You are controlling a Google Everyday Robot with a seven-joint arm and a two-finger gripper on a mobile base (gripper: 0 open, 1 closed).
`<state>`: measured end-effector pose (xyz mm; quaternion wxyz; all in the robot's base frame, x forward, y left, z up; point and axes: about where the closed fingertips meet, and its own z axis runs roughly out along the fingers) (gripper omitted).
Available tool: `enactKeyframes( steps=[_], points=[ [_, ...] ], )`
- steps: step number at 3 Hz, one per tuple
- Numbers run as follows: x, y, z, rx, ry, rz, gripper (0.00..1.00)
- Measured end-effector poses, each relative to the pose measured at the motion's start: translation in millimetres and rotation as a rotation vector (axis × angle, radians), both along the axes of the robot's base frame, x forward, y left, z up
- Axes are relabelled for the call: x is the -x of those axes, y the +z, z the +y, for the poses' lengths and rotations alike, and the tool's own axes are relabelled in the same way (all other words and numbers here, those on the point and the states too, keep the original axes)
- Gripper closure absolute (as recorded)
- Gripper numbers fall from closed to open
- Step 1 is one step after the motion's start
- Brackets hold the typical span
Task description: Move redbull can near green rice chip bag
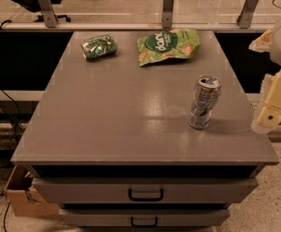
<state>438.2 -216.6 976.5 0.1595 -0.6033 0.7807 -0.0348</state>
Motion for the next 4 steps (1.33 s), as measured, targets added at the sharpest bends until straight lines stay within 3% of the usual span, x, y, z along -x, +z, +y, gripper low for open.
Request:
enactKeyframes(
  steps=[1,2,3,4],
  points=[
    [0,0,0,0.0,0.0,0.0,0.0],
    [-2,-11,-3,-0.106,-0.036,0.001,0.0],
    [-16,-47,-14,-0.297,-0.064,0.011,0.0],
    [-30,-73,-13,-0.508,-0.049,-0.001,0.0]
  ],
)
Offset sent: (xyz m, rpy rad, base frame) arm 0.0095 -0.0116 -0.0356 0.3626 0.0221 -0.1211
